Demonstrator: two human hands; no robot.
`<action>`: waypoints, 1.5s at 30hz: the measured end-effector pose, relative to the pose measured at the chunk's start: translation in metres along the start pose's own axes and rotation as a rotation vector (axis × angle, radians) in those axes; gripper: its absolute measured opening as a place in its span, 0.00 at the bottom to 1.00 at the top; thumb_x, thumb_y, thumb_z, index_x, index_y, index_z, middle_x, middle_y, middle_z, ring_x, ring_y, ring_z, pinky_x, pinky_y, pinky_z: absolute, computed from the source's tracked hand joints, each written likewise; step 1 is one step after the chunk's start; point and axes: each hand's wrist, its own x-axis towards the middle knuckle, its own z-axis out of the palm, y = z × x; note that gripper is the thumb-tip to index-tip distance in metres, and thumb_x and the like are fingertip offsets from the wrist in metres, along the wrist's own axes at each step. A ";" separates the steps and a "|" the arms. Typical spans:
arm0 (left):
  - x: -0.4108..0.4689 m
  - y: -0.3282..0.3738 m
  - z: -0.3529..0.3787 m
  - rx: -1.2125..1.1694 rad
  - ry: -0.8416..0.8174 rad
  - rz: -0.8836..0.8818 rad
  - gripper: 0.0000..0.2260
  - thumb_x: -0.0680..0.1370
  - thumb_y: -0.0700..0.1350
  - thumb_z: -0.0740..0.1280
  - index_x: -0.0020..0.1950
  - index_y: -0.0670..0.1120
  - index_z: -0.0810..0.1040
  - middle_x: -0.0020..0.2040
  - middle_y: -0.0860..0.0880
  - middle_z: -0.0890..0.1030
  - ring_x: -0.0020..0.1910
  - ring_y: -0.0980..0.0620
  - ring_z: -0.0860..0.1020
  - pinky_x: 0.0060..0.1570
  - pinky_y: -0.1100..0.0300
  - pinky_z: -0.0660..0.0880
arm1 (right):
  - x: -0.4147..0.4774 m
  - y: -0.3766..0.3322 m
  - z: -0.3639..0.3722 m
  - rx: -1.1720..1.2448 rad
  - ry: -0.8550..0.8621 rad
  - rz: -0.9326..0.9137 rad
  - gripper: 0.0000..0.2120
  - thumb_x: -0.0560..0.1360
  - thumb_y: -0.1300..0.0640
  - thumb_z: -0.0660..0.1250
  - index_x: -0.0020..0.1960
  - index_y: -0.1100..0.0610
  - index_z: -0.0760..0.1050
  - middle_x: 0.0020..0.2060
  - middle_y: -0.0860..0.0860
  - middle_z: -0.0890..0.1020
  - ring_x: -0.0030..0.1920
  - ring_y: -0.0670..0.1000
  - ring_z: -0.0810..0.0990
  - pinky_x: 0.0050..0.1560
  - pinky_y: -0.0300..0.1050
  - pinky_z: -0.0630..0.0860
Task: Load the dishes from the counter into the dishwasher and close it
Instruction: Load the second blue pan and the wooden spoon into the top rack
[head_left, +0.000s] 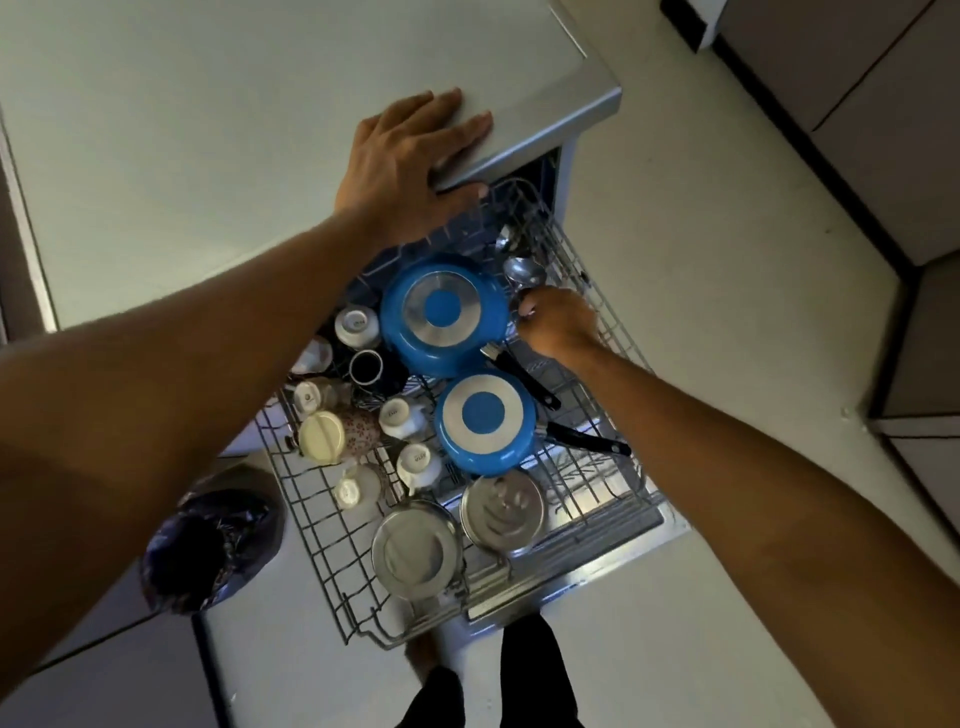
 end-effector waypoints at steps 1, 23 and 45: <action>-0.002 0.002 0.000 -0.005 0.009 -0.012 0.31 0.76 0.67 0.60 0.78 0.60 0.60 0.79 0.50 0.61 0.76 0.43 0.60 0.70 0.45 0.61 | -0.008 0.000 0.002 0.016 0.006 0.018 0.09 0.76 0.53 0.66 0.52 0.54 0.82 0.49 0.52 0.84 0.49 0.55 0.82 0.43 0.42 0.74; -0.642 -0.203 -0.067 -0.300 0.434 -0.703 0.07 0.76 0.39 0.70 0.51 0.46 0.85 0.53 0.47 0.84 0.52 0.44 0.80 0.57 0.61 0.68 | -0.262 -0.389 0.243 0.020 0.000 -0.335 0.08 0.73 0.51 0.67 0.49 0.49 0.84 0.45 0.50 0.86 0.51 0.57 0.83 0.49 0.46 0.79; -1.060 -0.334 -0.134 -0.073 0.434 -1.636 0.29 0.70 0.63 0.65 0.64 0.46 0.77 0.59 0.46 0.79 0.61 0.44 0.75 0.65 0.45 0.70 | -0.444 -0.804 0.545 -0.129 -0.368 -1.172 0.19 0.76 0.52 0.70 0.66 0.53 0.75 0.60 0.54 0.77 0.61 0.57 0.73 0.61 0.51 0.73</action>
